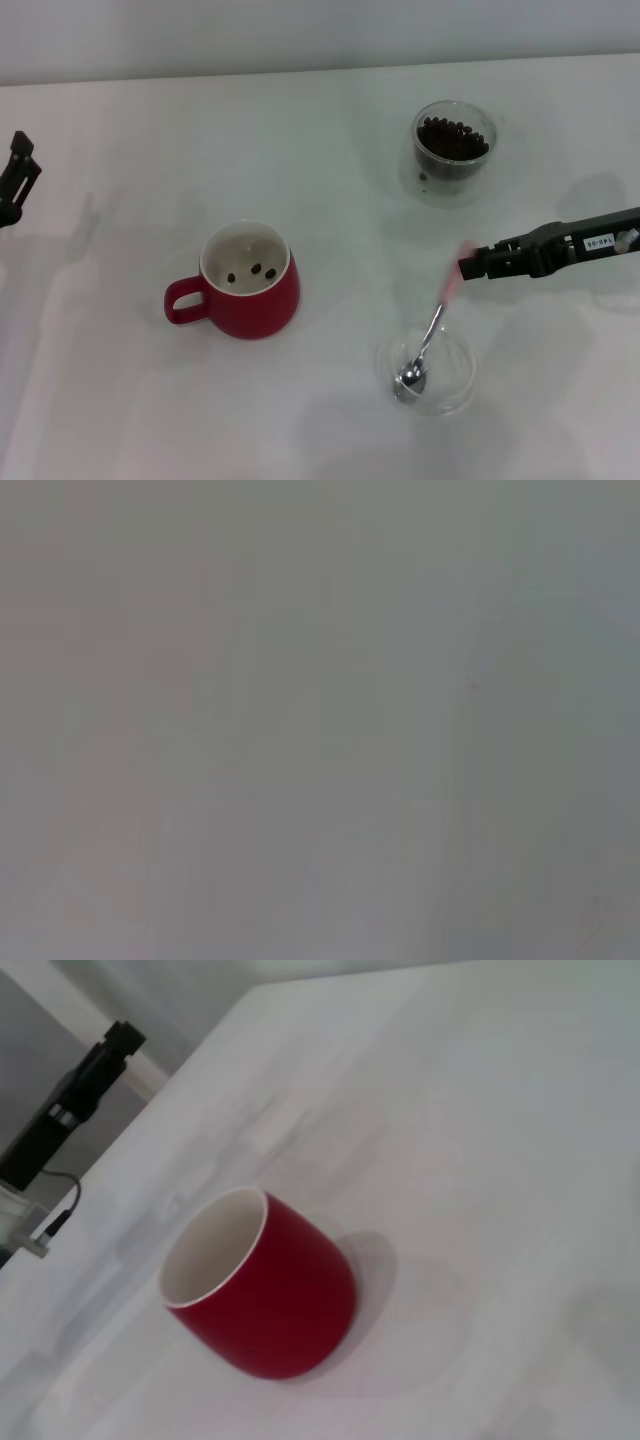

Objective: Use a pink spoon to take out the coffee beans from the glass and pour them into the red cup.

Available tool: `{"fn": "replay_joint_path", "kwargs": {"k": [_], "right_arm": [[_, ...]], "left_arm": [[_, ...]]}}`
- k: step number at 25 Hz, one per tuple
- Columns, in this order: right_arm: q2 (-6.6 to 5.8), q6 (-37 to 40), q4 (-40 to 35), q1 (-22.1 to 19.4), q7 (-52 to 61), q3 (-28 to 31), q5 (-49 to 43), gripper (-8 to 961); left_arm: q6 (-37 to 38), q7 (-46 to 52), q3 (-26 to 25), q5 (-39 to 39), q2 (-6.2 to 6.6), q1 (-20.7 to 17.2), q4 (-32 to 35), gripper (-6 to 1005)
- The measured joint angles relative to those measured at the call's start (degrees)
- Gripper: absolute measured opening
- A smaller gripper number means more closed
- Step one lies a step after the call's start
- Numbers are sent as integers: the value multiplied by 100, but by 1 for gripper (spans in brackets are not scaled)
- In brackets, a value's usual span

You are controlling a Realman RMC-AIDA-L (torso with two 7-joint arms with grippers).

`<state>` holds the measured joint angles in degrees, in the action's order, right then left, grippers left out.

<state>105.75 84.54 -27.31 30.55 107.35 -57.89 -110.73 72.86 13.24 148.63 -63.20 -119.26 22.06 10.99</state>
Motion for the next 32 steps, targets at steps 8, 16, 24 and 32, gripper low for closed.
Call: {"fn": "replay_joint_path", "kwargs": {"k": [8,16,24,32], "right_arm": [[21,-62,11,77,85,-18,-88,321],[78,-27,-147,-69,-81,782,-2,391],[522,-41,-321,-581,-1729,2523,751,443],[942,-435,493,-818,-5117,3082,2718,495]], "left_arm": [[0,4,0,-37,-1,8,-1,891],[4,3,0,-43,2,34,-1,891],[5,-3,0,-44,8,8,-5,892],[-32,-16,0,-44,8,-20,-33,892]]}}
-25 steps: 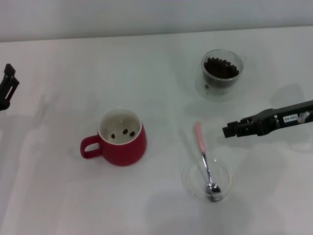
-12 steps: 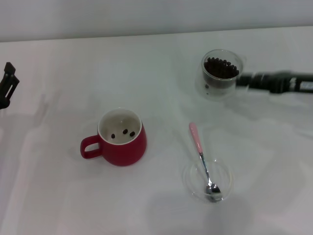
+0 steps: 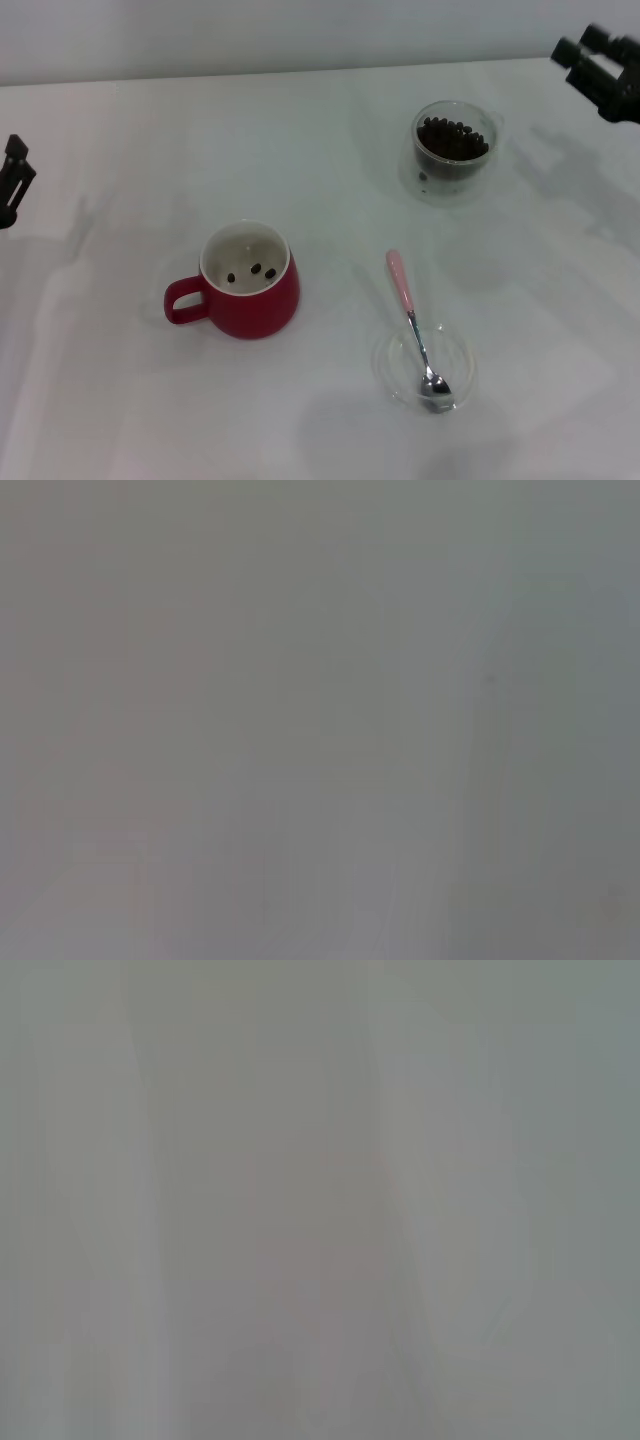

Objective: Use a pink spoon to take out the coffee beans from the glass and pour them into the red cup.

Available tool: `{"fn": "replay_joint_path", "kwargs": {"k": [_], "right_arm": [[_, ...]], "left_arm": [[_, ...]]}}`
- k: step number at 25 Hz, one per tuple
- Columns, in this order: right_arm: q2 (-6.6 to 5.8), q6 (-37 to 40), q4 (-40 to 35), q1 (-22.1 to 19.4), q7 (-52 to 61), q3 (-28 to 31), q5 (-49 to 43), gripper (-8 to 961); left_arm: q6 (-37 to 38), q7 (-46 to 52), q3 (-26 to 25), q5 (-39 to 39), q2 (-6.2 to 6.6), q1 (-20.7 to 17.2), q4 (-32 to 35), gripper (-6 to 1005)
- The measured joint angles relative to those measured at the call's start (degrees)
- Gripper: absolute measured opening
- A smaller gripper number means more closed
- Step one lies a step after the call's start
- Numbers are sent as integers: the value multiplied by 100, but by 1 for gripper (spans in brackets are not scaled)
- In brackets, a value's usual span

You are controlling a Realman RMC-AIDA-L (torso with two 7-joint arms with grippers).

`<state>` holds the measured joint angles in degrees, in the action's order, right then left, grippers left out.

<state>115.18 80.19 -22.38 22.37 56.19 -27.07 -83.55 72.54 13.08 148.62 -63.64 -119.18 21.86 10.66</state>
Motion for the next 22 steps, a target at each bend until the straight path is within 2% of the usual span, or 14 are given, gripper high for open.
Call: {"fn": "replay_joint_path", "kwargs": {"k": [4,7,8,13,18,22], "right_arm": [[21,-52,1030,118,-2124,28,1543,521],[46,-93,1571,193,-3120,33,2394,540],[46,-134,1701,220,-3334,34,2612,575],[56,-549,1914,261,-3721,38,2964,748],[68,-850,1970,290,-3796,42,3009,860],[71,-1030,2006,306,-4135,44,3016,863]], "left_arm": [[-3,19,0,-54,-11,-7,-52,892],[-3,20,0,-63,-16,-13,-50,891],[-3,19,0,-63,-14,-14,-51,891],[-27,20,0,-63,-12,16,-48,891],[-290,19,0,-63,-15,136,-8,892],[-452,1,0,-61,-26,220,-7,892]]}}
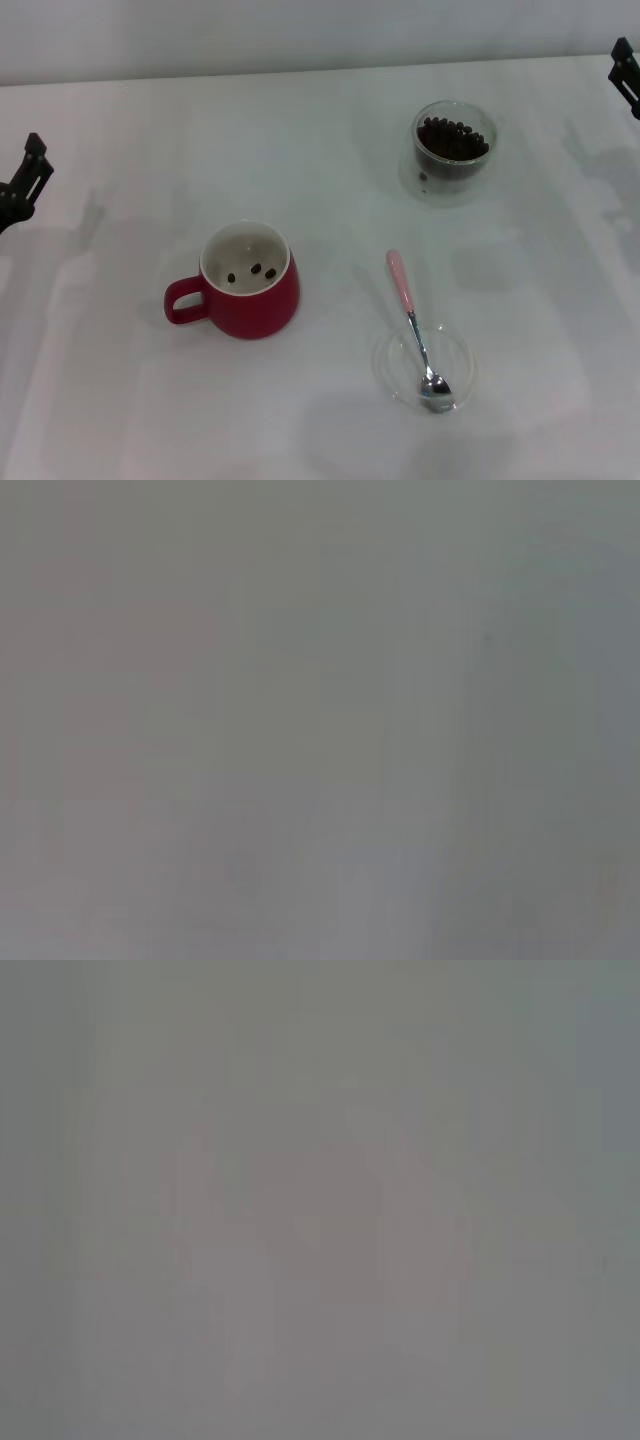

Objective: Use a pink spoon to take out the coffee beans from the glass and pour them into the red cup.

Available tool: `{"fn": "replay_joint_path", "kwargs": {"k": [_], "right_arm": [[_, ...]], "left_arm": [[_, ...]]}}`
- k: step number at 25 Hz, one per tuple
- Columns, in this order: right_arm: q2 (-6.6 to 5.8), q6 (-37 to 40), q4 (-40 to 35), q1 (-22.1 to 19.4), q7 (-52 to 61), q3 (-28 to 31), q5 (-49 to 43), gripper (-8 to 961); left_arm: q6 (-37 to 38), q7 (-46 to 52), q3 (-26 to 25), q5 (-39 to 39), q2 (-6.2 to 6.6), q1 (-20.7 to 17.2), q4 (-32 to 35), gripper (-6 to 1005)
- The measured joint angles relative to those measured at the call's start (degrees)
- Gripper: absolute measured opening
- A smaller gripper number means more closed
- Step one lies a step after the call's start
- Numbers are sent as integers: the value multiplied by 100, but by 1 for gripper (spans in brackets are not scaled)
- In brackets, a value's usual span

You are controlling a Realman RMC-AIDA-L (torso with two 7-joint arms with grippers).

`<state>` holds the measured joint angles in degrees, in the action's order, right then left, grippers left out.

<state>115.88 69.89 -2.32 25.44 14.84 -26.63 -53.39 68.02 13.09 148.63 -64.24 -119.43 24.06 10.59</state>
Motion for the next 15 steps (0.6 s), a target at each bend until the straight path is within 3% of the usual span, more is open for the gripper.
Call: {"fn": "replay_joint_path", "kwargs": {"k": [15], "right_arm": [[-1,-273,43,100,-97,0,84,864]], "left_arm": [[145,-6,0,-61,-19,-20,98,892]]}}
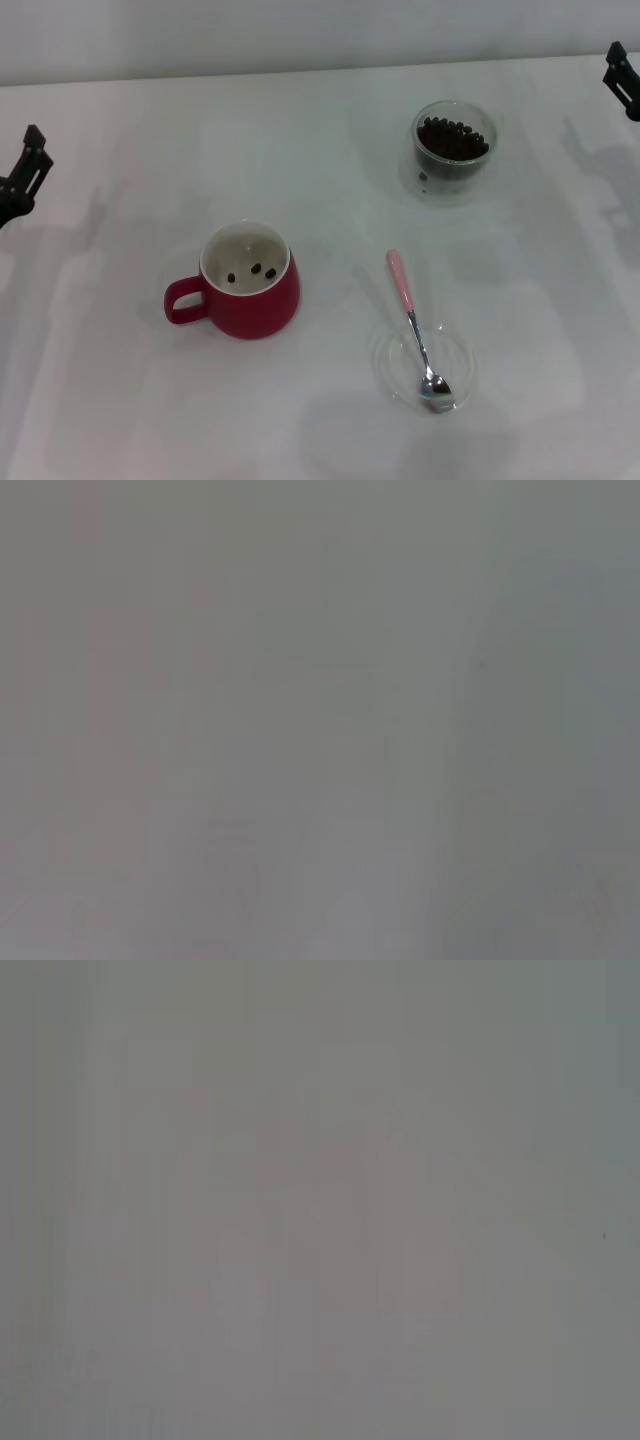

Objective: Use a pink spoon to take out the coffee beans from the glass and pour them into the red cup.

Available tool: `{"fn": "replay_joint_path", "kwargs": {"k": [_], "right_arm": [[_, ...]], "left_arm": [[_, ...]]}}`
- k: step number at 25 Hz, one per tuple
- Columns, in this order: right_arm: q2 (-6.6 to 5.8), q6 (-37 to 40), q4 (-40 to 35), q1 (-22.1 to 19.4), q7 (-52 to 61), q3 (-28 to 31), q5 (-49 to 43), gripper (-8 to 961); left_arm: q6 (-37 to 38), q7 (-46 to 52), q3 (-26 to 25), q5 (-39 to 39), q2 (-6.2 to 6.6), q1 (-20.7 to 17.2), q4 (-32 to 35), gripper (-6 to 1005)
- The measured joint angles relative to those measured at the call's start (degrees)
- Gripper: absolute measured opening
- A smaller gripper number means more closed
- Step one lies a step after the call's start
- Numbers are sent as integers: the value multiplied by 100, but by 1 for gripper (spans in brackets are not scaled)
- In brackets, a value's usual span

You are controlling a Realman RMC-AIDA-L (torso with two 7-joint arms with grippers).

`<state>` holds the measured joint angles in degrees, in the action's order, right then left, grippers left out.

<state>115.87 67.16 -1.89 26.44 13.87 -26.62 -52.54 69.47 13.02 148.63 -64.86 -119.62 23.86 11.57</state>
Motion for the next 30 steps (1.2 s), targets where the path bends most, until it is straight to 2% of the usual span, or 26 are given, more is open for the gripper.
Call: {"fn": "replay_joint_path", "kwargs": {"k": [30], "right_arm": [[5,-72,32,41,36,69,16,865]], "left_arm": [[-3,25,0,-214,5,-215,64,891]]}}
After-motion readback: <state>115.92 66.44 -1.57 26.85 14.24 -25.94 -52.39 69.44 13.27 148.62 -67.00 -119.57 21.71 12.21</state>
